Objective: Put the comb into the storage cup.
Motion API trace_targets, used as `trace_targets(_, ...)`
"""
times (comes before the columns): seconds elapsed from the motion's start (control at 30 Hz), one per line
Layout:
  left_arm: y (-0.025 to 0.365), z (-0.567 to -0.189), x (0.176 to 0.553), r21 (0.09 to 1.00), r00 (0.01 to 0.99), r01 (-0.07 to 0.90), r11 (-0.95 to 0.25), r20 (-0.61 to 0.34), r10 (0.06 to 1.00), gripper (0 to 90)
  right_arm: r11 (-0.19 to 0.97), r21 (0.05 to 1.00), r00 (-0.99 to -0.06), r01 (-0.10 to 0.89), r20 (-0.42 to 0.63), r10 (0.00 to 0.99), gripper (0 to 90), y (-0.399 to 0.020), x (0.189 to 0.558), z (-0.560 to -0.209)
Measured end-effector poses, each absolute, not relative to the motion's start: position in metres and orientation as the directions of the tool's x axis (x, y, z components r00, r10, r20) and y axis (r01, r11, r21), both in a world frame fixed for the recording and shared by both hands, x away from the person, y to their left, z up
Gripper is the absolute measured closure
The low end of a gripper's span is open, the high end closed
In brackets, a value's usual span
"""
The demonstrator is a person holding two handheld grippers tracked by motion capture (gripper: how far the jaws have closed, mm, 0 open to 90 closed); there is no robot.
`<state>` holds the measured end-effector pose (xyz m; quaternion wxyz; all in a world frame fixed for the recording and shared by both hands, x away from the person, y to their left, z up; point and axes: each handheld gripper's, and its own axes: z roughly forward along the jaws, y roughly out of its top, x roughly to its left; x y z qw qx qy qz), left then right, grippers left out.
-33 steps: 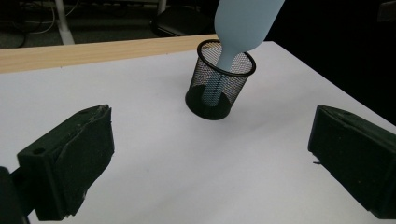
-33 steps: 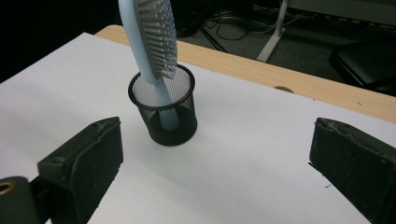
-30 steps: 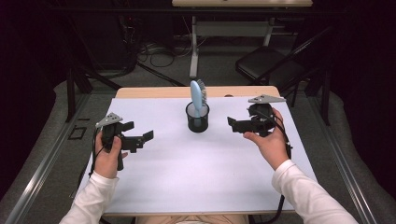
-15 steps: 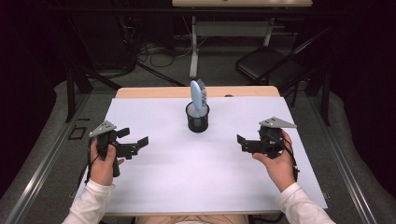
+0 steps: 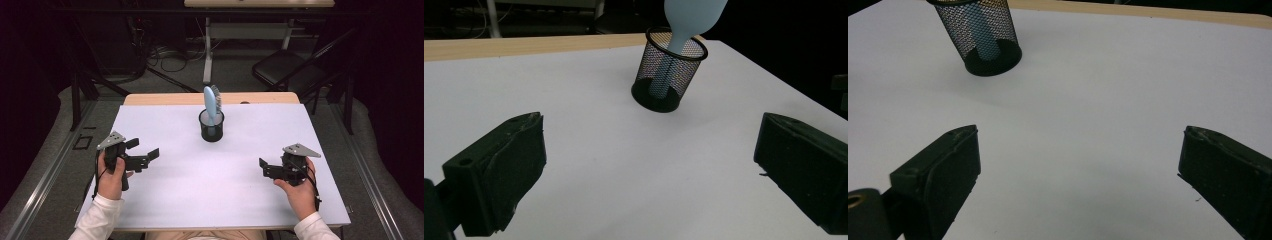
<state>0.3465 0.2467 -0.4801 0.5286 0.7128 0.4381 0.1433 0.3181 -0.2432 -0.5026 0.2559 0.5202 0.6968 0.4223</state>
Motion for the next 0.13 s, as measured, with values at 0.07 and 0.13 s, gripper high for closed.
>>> trace_targets(0.07, 0.2476, -0.4814, 0.3468, 0.882, 0.576, 0.468, -0.056, -0.257, 0.776, 0.6, 0.096, 0.856, -0.324, 0.507, 0.086, 0.942, 3.0, -0.2455, 0.3157, -0.5055)
trace_targets(0.13, 0.2481, -0.4826, 0.3471, 0.88, 0.573, 0.471, -0.054, -0.259, 0.777, 0.6, 0.106, 0.86, -0.322, 0.5, 0.07, 0.944, 3.0, -0.2471, 0.3142, -0.5064)
